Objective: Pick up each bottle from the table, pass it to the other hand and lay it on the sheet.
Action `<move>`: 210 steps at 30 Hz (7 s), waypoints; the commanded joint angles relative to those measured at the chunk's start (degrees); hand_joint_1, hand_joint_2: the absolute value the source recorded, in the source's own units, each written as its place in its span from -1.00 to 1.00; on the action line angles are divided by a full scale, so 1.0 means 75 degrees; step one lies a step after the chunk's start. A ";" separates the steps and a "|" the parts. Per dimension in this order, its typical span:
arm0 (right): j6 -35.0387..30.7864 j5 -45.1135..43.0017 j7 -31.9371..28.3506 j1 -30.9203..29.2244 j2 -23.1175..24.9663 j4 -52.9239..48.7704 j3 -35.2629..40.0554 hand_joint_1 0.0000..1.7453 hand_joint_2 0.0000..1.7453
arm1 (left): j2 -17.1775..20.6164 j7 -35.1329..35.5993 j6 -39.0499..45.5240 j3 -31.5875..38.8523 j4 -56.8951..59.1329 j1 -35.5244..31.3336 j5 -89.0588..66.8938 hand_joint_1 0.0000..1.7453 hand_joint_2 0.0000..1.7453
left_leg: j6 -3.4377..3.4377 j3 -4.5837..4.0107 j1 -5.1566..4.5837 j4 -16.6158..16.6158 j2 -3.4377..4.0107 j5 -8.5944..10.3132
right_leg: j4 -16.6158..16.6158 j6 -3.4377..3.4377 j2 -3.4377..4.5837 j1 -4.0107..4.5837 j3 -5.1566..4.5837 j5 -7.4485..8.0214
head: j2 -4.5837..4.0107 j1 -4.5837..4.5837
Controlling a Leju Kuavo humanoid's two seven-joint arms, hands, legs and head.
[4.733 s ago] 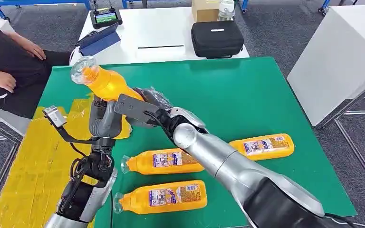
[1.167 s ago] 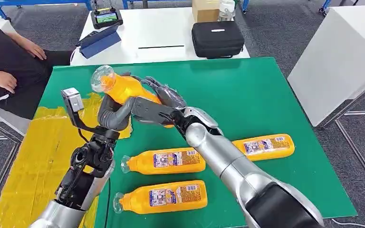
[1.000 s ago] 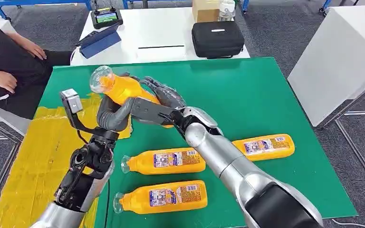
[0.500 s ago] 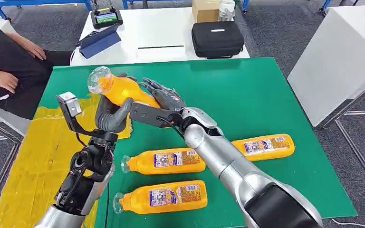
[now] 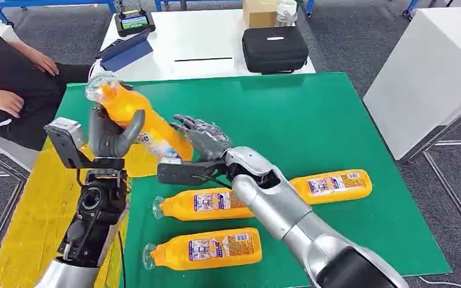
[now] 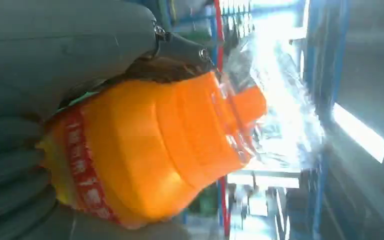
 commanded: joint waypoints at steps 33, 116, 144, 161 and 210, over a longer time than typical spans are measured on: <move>-0.0346 0.0073 -0.0101 0.1362 -0.2428 -0.3877 -0.1299 -1.00 -1.00 | 0.0759 0.0026 0.1734 0.1592 0.1385 0.0127 -0.3606 1.00 1.00 | -0.0003 0.0024 -0.0007 -0.0002 -0.0011 -0.0010 | -0.0002 -0.0002 -0.0017 -0.0004 0.0032 -0.0013 | 0.0000 0.0003; 0.1536 0.2317 0.0256 0.3029 -0.5327 -0.1955 -0.3380 -1.00 1.00 | 0.0035 -0.0534 -0.1182 0.1926 -0.0931 0.1740 0.0020 -1.00 -1.00 | 0.0001 0.0035 -0.0018 -0.0011 -0.0013 -0.0020 | -0.0021 0.0000 -0.0006 -0.0022 0.0048 -0.0004 | 0.0000 0.0000; 0.1643 0.1718 -0.0536 0.1571 -0.4336 0.2251 -0.1051 1.00 1.00 | 0.0075 -0.0539 -0.1053 0.1349 -0.0318 0.1022 0.0227 -1.00 -1.00 | 0.0009 0.0035 -0.0010 -0.0016 -0.0061 -0.0006 | -0.0026 0.0001 -0.0060 -0.0013 0.0066 -0.0012 | 0.0000 0.0000; 0.2124 0.1375 0.0223 0.2188 -0.5303 0.0706 -0.1609 1.00 1.00 | 0.0226 -0.0414 -0.1177 0.1369 -0.0327 0.1075 0.0489 -1.00 -1.00 | 0.0017 0.0155 -0.0008 -0.0015 -0.0081 -0.0014 | -0.0044 0.0003 -0.0081 -0.0002 0.0179 -0.0016 | 0.0000 0.0000; 0.0156 -0.2563 -0.0022 -0.1735 -0.0018 0.1070 -0.3009 1.00 1.00 | -0.0433 0.0171 -0.2185 -0.0463 0.1344 -0.0520 0.1661 -1.00 1.00 | 0.0014 0.0021 -0.0018 0.0001 -0.0004 0.0018 | 0.0017 0.0000 -0.0021 -0.0022 0.0021 0.0018 | 0.0000 -0.0003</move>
